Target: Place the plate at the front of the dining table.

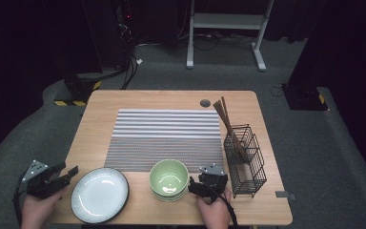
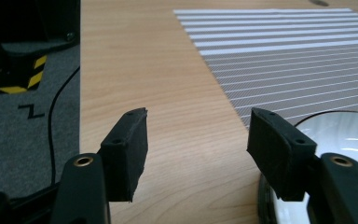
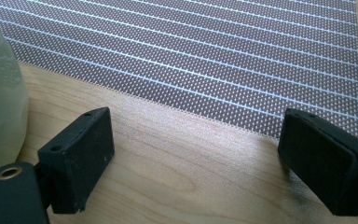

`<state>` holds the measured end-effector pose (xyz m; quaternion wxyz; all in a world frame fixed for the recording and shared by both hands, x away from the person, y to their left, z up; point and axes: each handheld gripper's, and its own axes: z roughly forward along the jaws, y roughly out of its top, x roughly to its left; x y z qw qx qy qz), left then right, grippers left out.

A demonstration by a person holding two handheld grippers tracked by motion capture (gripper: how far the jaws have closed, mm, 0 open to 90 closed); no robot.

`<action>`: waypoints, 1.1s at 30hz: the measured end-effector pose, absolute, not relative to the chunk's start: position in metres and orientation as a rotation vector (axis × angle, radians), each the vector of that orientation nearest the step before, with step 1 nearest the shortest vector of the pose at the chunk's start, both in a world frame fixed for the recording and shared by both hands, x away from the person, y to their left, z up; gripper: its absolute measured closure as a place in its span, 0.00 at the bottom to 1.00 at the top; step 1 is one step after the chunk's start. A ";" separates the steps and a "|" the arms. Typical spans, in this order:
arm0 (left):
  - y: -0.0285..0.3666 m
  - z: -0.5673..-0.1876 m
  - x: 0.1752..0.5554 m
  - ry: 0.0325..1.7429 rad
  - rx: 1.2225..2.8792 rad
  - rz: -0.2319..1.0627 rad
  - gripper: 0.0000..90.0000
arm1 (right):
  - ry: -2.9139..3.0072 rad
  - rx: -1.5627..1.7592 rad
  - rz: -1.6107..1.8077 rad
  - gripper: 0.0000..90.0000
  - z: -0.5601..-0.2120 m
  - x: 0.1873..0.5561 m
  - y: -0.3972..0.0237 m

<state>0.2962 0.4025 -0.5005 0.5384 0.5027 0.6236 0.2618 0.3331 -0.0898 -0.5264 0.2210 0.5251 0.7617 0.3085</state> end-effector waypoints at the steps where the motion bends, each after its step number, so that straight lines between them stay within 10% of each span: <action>1: 0.402 -0.503 0.298 1.495 1.198 0.628 0.43 | 2.106 1.452 0.853 0.11 -0.526 0.333 -0.090; 33: 0.398 -0.519 0.320 1.745 1.594 0.539 0.41 | 2.073 1.367 0.999 0.33 -0.502 0.315 -0.102</action>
